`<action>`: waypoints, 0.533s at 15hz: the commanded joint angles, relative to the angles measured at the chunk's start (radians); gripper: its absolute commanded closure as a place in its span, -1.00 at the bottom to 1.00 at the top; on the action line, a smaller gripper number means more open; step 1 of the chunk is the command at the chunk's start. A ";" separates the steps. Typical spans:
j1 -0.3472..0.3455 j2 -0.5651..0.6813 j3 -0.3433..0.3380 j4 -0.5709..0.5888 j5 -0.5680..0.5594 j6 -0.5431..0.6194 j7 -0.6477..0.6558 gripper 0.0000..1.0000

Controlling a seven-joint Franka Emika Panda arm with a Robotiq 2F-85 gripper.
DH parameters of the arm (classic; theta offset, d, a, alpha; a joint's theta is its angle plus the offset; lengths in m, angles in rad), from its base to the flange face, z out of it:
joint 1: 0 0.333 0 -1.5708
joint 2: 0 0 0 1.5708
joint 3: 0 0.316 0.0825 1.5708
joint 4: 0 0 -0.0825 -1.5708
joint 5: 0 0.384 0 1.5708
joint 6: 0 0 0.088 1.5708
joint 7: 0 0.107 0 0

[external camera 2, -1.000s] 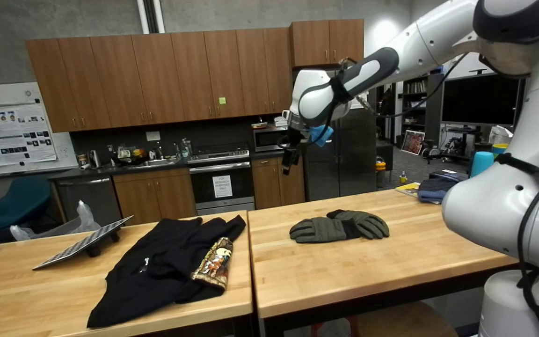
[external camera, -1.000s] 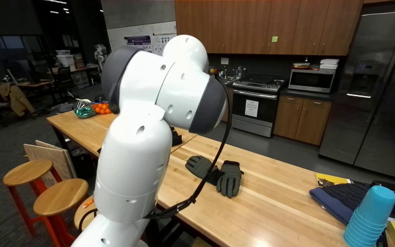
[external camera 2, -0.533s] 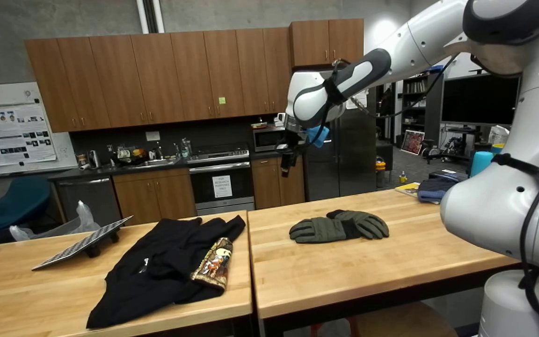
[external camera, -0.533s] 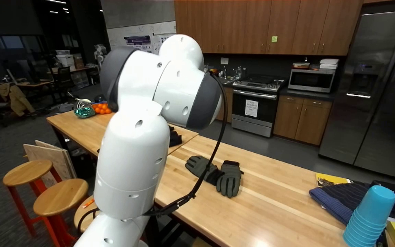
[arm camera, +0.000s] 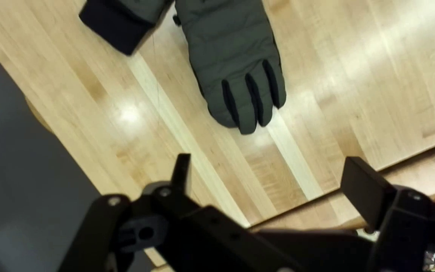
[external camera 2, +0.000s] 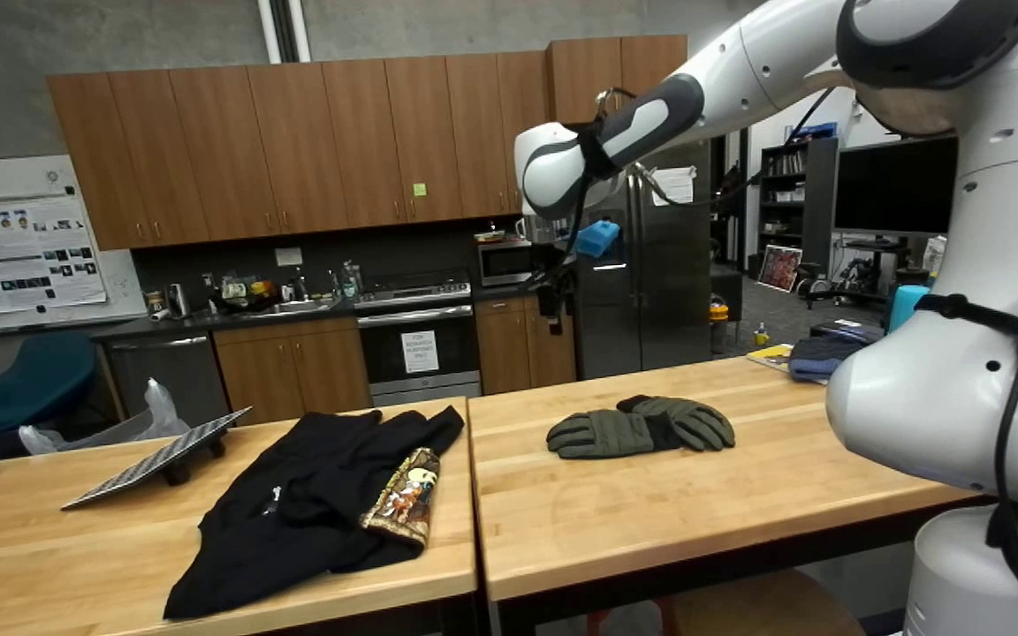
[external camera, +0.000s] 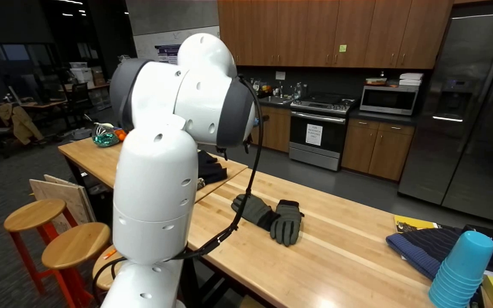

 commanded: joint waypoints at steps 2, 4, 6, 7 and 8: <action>0.336 -0.066 -0.314 0.164 0.042 -0.317 -0.050 -1.00; 0.404 0.070 -0.272 0.270 -0.098 -0.454 -0.029 -1.00; 0.387 -0.001 -0.289 0.207 -0.050 -0.385 -0.033 -1.00; 0.593 -0.065 -0.536 0.229 0.023 -0.358 -0.101 -1.00; 0.631 -0.054 -0.569 0.244 0.020 -0.362 -0.110 -1.00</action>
